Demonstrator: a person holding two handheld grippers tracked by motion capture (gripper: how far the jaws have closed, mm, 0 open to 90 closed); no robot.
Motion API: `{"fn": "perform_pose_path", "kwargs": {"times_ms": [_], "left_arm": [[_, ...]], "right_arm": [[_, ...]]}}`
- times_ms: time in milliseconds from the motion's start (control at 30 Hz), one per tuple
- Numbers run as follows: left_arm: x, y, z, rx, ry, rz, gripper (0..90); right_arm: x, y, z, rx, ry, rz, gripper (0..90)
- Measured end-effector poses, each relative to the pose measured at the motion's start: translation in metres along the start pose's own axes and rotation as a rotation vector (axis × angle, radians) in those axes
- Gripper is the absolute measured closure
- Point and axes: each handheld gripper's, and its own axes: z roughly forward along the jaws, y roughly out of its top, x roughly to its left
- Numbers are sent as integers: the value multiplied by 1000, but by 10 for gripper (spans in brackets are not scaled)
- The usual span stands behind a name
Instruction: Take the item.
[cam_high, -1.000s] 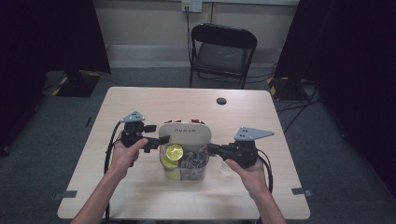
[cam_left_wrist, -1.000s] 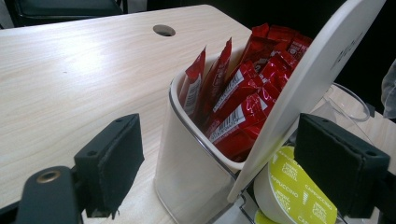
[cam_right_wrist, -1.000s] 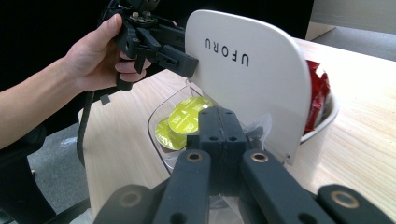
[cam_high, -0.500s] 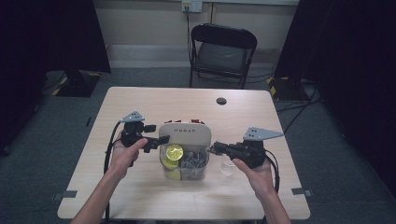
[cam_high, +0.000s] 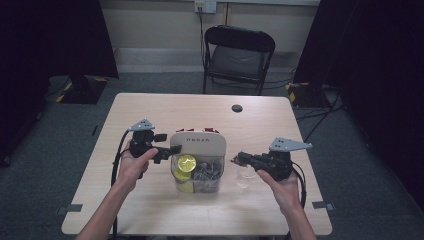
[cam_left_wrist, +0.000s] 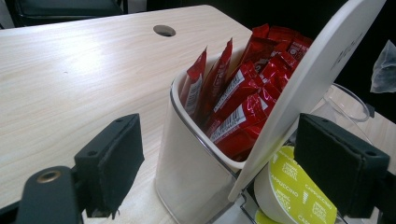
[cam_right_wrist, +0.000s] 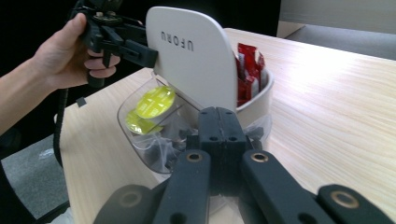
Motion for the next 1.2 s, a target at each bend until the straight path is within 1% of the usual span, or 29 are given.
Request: {"fn": "perform_pose_path", "kwargs": {"times_ms": [267, 400, 500, 667, 1033, 1133, 1200], "left_arm": [[0, 0, 0, 0, 0, -1, 154], [0, 0, 0, 3, 2, -1, 154], [0, 0, -1, 3, 2, 0, 155], [1, 0, 0, 1, -3, -4, 154], [0, 0, 0, 4, 0, -1, 154], [0, 0, 0, 6, 0, -2, 154], [0, 0, 0, 6, 0, -1, 154]], "right_arm": [[-8, -5, -4, 9, -35, 7, 900], [-12, -9, -3, 21, -47, 16, 900], [-18, -14, -3, 40, -64, 31, 900], [-24, -20, -2, 69, -74, 40, 900], [-29, -30, 3, 122, -88, 48, 900], [-29, -31, 4, 122, -93, 49, 869], [-30, -31, 3, 113, -95, 54, 847]]}}
